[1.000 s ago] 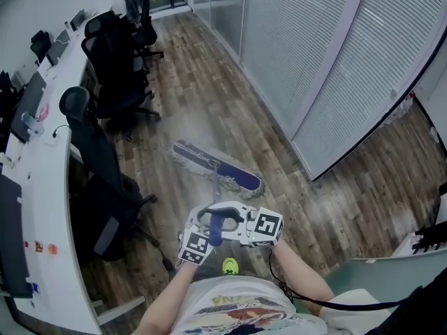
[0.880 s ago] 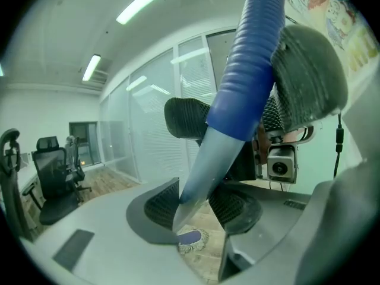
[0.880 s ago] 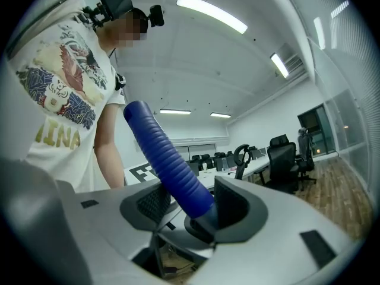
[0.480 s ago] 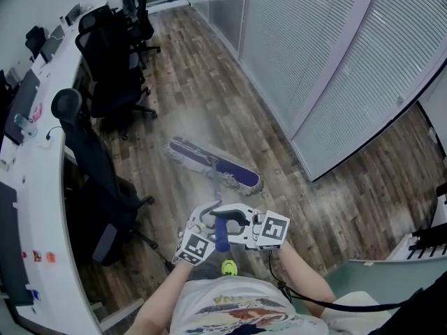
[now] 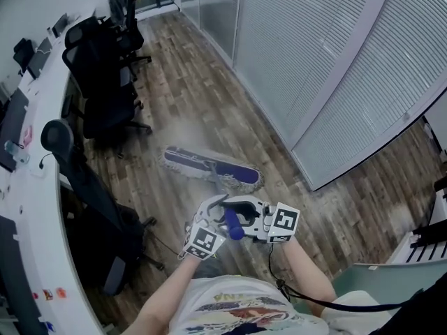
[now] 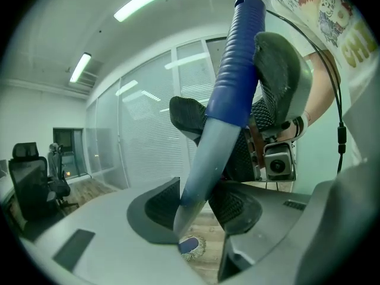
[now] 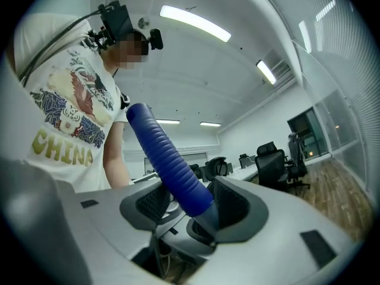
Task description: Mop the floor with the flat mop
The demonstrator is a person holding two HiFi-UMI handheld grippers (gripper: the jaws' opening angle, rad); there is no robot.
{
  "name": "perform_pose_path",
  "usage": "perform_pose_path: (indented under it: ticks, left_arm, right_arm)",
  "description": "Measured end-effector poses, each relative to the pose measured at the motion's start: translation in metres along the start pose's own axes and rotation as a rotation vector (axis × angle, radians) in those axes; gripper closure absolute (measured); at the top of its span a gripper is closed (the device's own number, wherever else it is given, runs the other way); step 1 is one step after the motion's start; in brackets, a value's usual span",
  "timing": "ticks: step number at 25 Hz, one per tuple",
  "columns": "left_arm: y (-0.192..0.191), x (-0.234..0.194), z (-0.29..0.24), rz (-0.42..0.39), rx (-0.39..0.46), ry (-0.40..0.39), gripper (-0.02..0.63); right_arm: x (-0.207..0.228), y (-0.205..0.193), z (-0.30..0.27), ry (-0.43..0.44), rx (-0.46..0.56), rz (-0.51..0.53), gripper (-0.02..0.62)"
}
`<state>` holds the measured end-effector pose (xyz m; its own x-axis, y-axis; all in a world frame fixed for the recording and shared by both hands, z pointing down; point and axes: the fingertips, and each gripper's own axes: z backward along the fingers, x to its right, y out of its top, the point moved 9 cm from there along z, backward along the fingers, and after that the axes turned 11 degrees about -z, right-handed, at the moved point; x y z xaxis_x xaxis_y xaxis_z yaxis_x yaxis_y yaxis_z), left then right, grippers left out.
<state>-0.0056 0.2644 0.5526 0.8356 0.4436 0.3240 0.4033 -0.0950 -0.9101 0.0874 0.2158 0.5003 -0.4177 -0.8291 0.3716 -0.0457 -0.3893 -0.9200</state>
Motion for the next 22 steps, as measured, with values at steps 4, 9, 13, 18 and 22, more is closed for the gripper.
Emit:
perform_pose_path:
  ticks: [4,9,13,18,22]
  left_arm:
    - [-0.006,-0.056,-0.015,0.000,0.008,-0.036,0.478]
    - [-0.021,-0.098,-0.032,-0.007,0.000,-0.053,0.477]
    - [-0.034,-0.127,-0.042,0.004,-0.023,-0.049,0.477]
    - [-0.045,-0.172,-0.068,0.018,-0.048,-0.016,0.477]
    - [-0.053,-0.220,-0.108,0.027,-0.069,0.007,0.477]
  right_arm:
    - [0.044,0.025,-0.025,-0.023,0.019,-0.009,0.376]
    - [0.085,0.031,-0.043,-0.021,0.009,0.004,0.376]
    - [0.115,0.037,-0.059,-0.004,-0.014,0.011,0.376]
    - [0.168,0.052,-0.072,0.031,-0.036,0.016,0.376]
    - [0.230,0.075,-0.076,0.062,-0.048,0.019,0.375]
